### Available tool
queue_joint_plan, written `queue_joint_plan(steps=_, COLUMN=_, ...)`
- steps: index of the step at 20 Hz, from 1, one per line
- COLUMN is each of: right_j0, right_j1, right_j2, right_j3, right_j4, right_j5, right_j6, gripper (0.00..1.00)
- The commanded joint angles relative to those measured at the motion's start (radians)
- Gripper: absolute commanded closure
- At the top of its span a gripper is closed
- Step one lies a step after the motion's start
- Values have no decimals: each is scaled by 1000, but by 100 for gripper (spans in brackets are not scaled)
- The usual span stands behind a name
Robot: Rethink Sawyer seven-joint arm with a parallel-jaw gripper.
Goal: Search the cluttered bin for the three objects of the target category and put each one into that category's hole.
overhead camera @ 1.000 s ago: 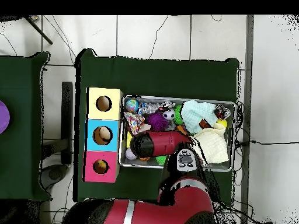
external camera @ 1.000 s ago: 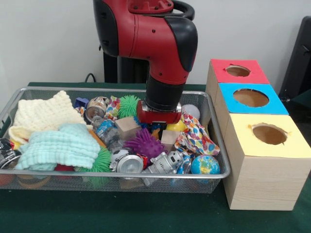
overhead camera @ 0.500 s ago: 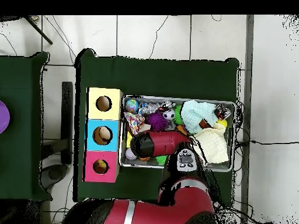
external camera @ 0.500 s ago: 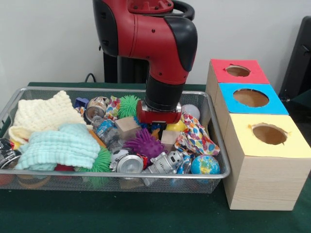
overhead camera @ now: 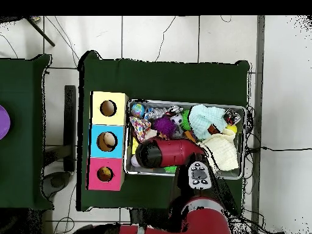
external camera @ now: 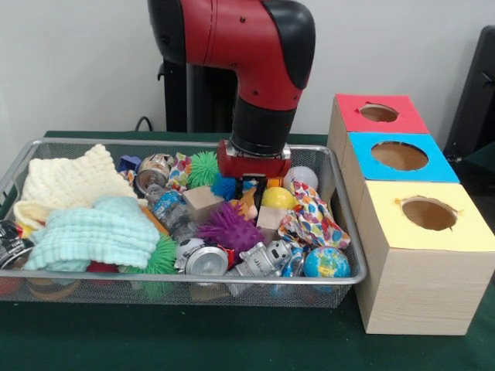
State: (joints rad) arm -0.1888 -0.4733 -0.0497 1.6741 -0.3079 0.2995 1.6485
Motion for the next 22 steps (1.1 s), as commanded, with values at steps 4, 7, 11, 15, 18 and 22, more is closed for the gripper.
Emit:
queue_joint_plan(steps=4, right_j0=-59, right_j1=-165, right_j2=116, right_j3=114, right_j4=56, right_j5=112, right_j6=74, gripper=100)
queue_joint_plan(steps=7, right_j0=-72, right_j1=-171, right_j2=123, right_j3=121, right_j4=49, right_j5=106, right_j6=68, gripper=100)
queue_joint_plan(steps=11, right_j0=-84, right_j1=-205, right_j2=131, right_j3=148, right_j4=39, right_j5=102, right_j6=61, gripper=100)
queue_joint_plan(steps=15, right_j0=-77, right_j1=-235, right_j2=126, right_j3=167, right_j4=36, right_j5=106, right_j6=69, gripper=100)
queue_joint_plan(steps=18, right_j0=-76, right_j1=-250, right_j2=124, right_j3=184, right_j4=33, right_j5=101, right_j6=73, gripper=100)
queue_joint_plan(steps=22, right_j0=-77, right_j1=-296, right_j2=128, right_j3=215, right_j4=41, right_j5=119, right_j6=68, gripper=100)
